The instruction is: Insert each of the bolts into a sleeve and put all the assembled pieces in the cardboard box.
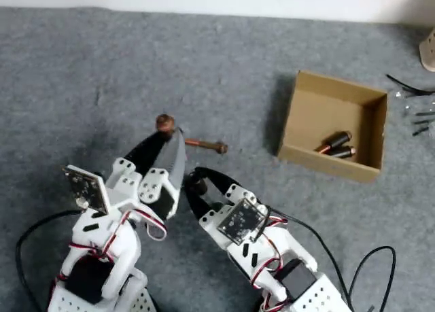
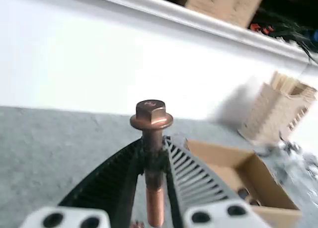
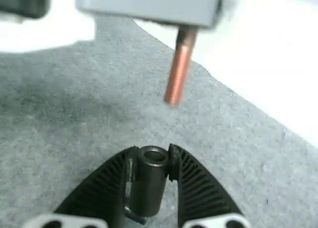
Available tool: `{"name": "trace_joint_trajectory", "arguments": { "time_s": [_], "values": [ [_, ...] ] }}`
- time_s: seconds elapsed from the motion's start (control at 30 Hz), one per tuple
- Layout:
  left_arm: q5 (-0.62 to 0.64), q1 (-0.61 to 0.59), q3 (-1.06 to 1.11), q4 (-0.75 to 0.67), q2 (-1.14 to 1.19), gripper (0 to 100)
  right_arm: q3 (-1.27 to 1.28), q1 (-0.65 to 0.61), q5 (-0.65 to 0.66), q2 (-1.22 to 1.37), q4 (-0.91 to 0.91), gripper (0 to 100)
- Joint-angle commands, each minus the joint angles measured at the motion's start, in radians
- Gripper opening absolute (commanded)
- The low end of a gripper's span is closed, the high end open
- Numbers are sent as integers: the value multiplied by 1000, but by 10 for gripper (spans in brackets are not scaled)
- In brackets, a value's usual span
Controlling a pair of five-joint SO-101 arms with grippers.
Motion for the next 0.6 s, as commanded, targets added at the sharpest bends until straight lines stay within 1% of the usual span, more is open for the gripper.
{"name": "trace_joint_trajectory", "arguments": {
  "time_s": [0.0, 0.37, 0.5, 0.57],
  "values": [
    [-6, 38, -64, 15, -12, 4, 88, -10, 17, -16, 1, 4],
    [-5, 39, -47, 68, -12, 4, 93, -8, 17, -16, -2, 4],
    [-8, 116, -27, 103, -12, 4, 93, -8, 17, -16, -2, 4],
    [-21, 143, -4, 98, -12, 4, 91, -5, 17, -16, -2, 4]
  ]
}}
